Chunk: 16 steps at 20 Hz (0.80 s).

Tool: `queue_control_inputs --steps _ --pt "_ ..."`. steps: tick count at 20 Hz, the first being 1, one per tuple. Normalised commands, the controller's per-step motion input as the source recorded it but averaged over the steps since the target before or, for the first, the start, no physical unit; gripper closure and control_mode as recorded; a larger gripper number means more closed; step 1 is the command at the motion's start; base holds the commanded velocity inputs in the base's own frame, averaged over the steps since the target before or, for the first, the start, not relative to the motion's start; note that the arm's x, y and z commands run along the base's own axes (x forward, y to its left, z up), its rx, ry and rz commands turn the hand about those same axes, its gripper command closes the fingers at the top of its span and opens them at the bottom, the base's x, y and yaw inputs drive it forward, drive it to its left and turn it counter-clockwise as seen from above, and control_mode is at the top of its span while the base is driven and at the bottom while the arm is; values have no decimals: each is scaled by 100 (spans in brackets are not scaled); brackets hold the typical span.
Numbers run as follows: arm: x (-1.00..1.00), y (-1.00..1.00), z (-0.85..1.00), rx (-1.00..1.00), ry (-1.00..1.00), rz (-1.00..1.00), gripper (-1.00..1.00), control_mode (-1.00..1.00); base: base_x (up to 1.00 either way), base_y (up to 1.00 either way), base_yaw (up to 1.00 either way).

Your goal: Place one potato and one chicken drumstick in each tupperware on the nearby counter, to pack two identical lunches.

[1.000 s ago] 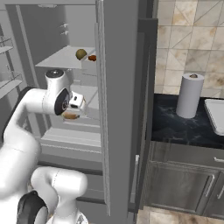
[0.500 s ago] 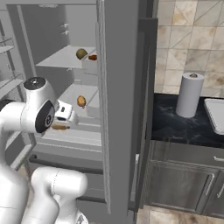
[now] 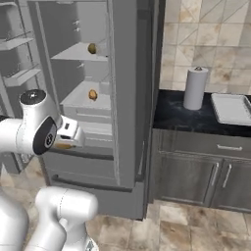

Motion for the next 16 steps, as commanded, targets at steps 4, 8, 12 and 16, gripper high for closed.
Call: queue_control_inputs --steps 4,8,12,16 --pt "0 0 0 0 0 0 100 100 -19 -98 -2" --pt "0 0 0 0 0 0 100 100 0 -100 -3" --pt "0 0 0 0 0 0 100 100 0 -100 -3" --pt "0 0 0 0 0 0 100 100 0 -100 -3"
